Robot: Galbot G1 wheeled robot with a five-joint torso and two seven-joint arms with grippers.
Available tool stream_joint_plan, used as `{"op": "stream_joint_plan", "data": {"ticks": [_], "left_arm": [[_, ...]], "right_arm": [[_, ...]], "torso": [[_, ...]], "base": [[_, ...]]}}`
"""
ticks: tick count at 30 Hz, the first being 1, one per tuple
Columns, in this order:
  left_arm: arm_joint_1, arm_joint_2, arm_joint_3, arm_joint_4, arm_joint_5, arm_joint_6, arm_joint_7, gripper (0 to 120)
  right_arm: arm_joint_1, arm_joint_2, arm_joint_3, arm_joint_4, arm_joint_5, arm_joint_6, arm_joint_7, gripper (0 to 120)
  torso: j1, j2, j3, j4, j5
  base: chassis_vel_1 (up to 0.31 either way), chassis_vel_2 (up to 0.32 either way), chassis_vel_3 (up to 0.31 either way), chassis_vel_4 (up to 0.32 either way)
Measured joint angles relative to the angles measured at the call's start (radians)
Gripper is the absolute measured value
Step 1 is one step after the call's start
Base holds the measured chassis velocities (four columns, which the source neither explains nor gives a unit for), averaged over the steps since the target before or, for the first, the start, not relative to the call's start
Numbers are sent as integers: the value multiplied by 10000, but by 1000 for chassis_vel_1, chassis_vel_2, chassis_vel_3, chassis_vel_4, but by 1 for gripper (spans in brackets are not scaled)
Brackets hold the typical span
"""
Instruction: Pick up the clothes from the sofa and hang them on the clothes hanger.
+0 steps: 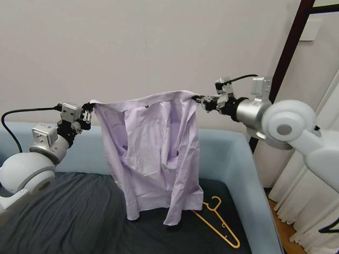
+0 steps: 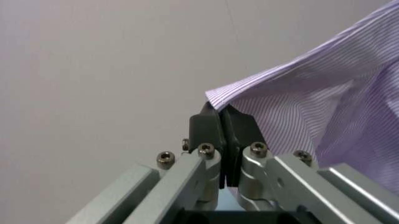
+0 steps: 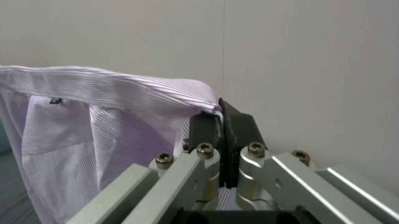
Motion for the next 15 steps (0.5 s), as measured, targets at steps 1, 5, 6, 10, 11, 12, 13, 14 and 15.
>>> {"op": "stream_joint_plan", "data": {"ticks": [1,5,6,10,11,12,13,14,15], "left_arm": [[248,50,-163,-262,-42,6,-30,0],[540,99,-340,-1067,-151,114,-160,0],[563,118,-360,-1430,-207,250,-247,0],[601,373,-406,-2099,25,512,-468,0],[596,501,-443,-2230,81,545,-492,0],[599,691,-554,-2400,34,613,-540,0],[659,893,-762,-2615,-117,710,-621,0],[659,893,-762,-2615,-117,710,-621,0],[795,1120,-1138,-2867,-412,890,-789,0]], "right_arm": [[-269,-159,139,268,37,0,60,0],[-1182,-889,910,1478,486,-71,417,0],[-1556,-1369,1364,2113,832,-134,673,0],[-1992,-2451,2256,3359,1722,-198,1117,0],[-2050,-2742,2480,3650,2023,-209,1244,0],[-2068,-3014,2750,3976,2448,-230,1445,0],[-2068,-3134,2952,4194,2786,-247,1609,0],[-2068,-3134,2952,4194,2786,-247,1609,0],[-2064,-3230,3158,4447,3071,-255,1762,0]], "torso": [[0,0,1,1,1],[-2,1,-3,-3,10],[-3,1,-3,-6,8],[-5,2,-5,-11,8],[-4,2,-5,-11,5],[-4,2,-5,-10,4],[-5,3,-6,-8,4],[-5,3,-6,-8,4],[-4,3,-6,-2,5]], "base": [[0,0,0,0],[0,0,0,0],[0,0,0,0],[0,0,0,0],[0,0,0,0],[0,0,0,0],[0,0,0,0],[0,0,0,0],[0,0,0,0]]}}
